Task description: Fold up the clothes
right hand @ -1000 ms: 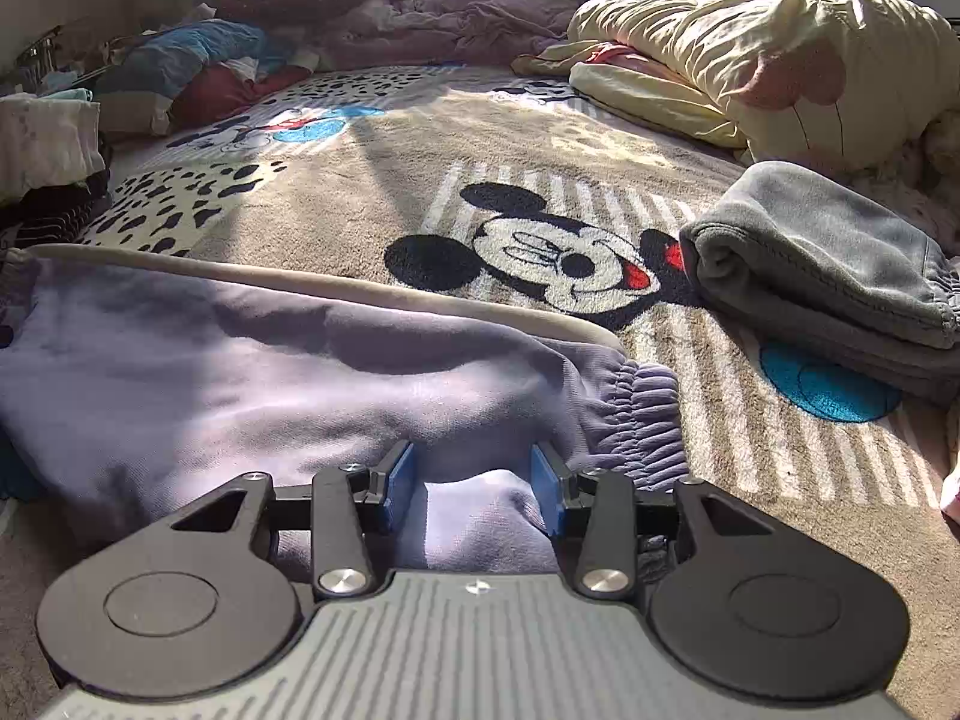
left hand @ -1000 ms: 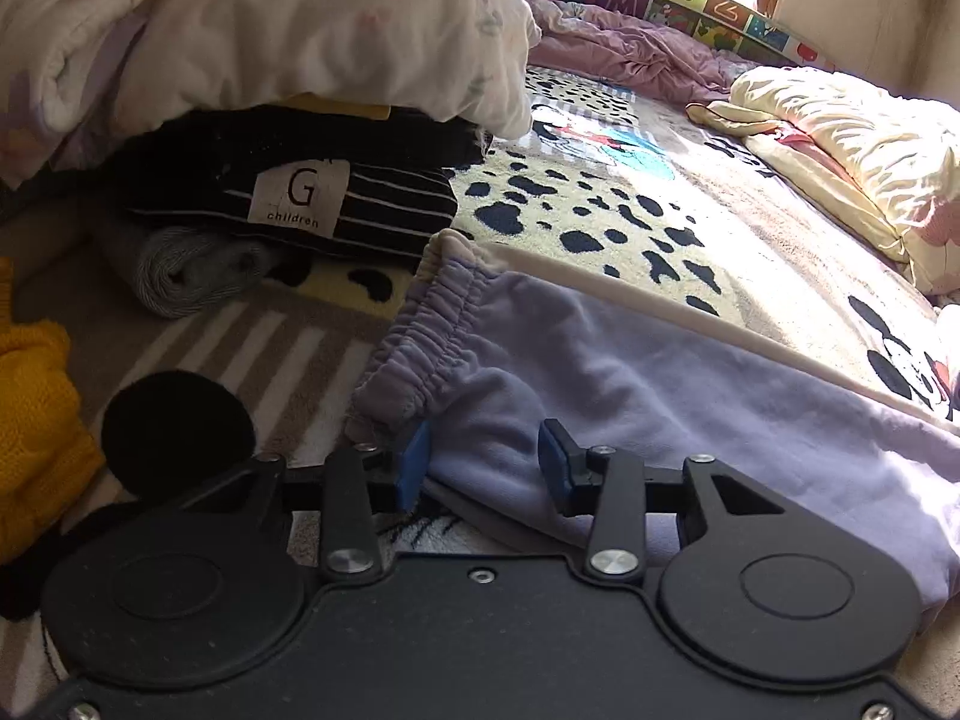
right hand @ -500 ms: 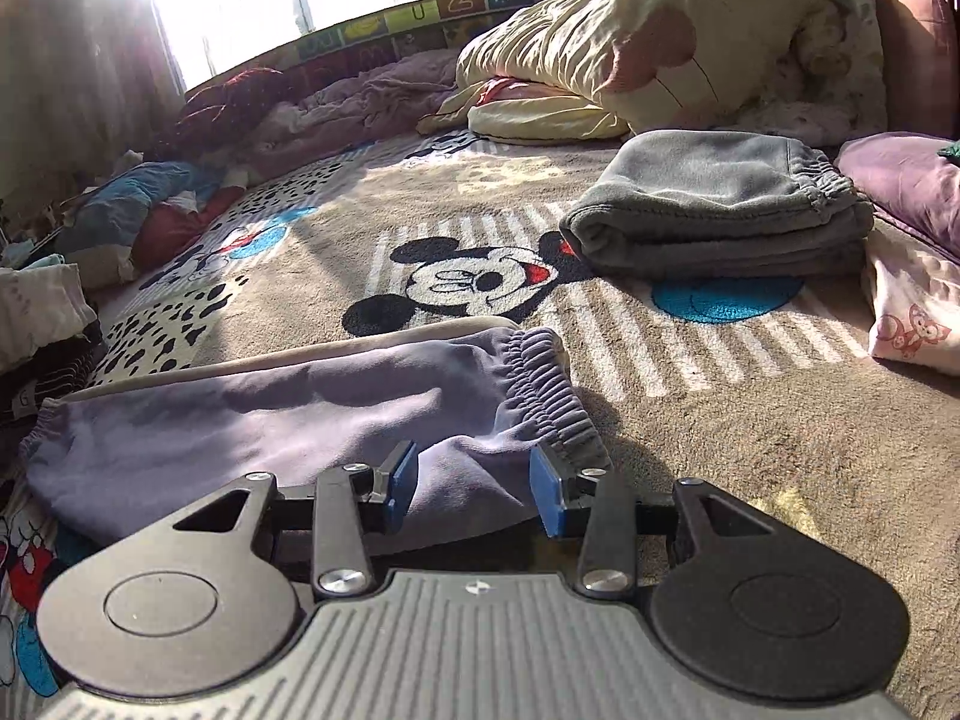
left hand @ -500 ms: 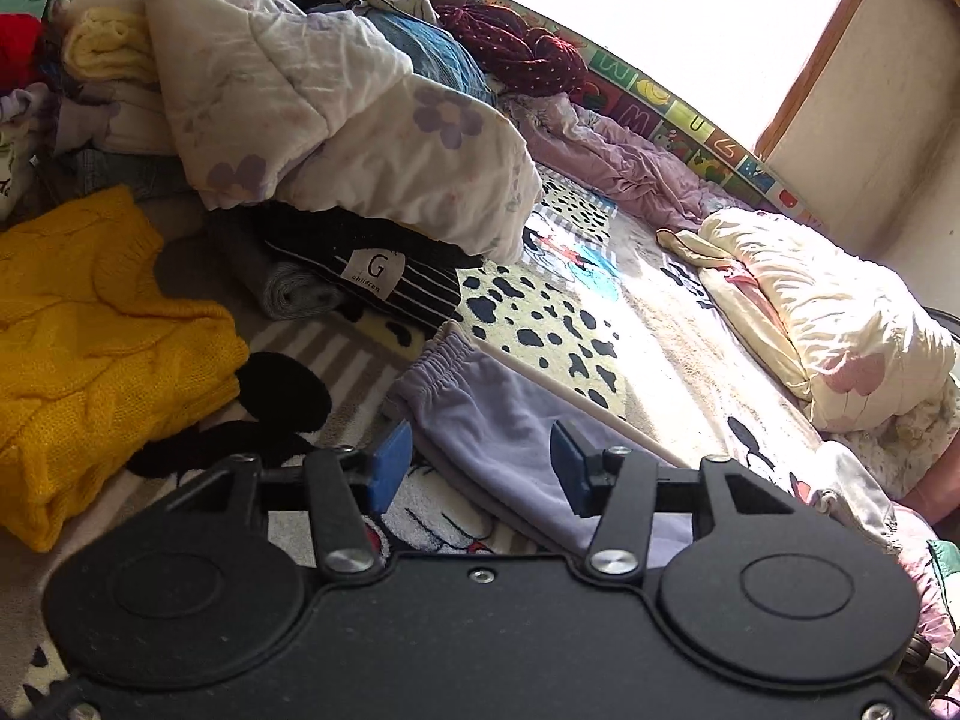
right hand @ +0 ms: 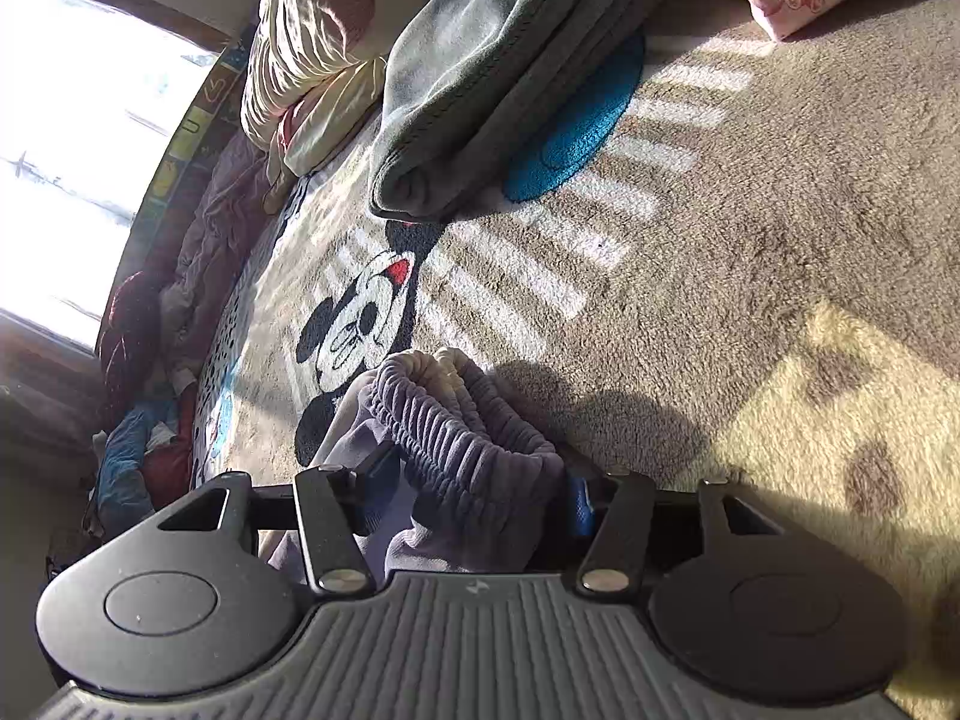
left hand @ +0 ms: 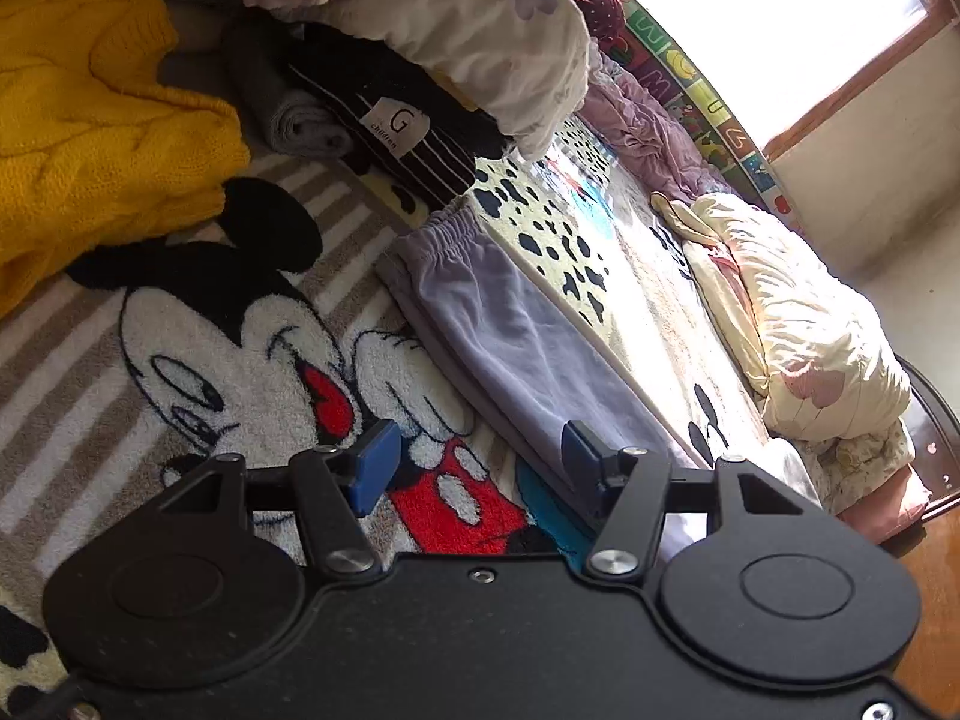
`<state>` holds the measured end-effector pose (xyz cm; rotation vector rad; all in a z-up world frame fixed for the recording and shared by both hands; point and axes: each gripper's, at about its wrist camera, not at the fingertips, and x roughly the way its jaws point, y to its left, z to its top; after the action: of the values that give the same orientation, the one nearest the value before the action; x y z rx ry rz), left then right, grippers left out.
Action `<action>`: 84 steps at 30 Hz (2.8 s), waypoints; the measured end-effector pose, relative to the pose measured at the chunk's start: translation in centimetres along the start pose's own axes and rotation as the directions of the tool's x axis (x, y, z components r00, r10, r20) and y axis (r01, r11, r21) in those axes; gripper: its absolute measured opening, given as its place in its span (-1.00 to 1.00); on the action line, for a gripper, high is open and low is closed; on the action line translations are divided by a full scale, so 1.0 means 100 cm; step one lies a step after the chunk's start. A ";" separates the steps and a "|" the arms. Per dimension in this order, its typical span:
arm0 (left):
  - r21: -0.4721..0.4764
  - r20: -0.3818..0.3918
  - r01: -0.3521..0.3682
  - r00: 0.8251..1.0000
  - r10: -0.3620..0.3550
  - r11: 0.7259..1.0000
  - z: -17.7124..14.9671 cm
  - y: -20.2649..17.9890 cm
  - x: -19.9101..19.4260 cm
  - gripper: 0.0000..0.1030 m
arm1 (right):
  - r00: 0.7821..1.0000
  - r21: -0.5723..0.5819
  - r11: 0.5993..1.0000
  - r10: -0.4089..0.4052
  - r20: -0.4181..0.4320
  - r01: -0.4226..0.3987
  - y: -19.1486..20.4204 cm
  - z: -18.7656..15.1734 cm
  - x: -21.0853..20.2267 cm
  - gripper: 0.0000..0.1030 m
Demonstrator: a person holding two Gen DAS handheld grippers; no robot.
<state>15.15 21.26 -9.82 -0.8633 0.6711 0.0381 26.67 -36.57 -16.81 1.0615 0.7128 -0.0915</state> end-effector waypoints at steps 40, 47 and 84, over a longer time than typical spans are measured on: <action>-0.075 0.191 -0.030 0.981 0.044 0.997 0.050 0.024 0.088 -0.17 | 0.993 -0.087 0.993 0.088 0.074 -0.081 -0.006 -0.023 0.015 -0.40; -0.112 0.241 0.043 0.970 -0.015 0.993 0.045 0.029 0.062 -0.69 | 0.993 -0.103 0.991 0.089 0.073 -0.082 -0.006 -0.023 0.016 -0.40; -0.159 0.205 0.038 0.979 -0.005 0.987 0.041 -0.013 0.011 -0.63 | 0.994 -0.109 0.991 0.082 0.077 -0.073 0.003 -0.022 -0.030 -0.55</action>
<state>18.61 23.05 -7.65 -1.0081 0.4698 0.1618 23.40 -35.34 -15.47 0.9775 0.5954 -0.0294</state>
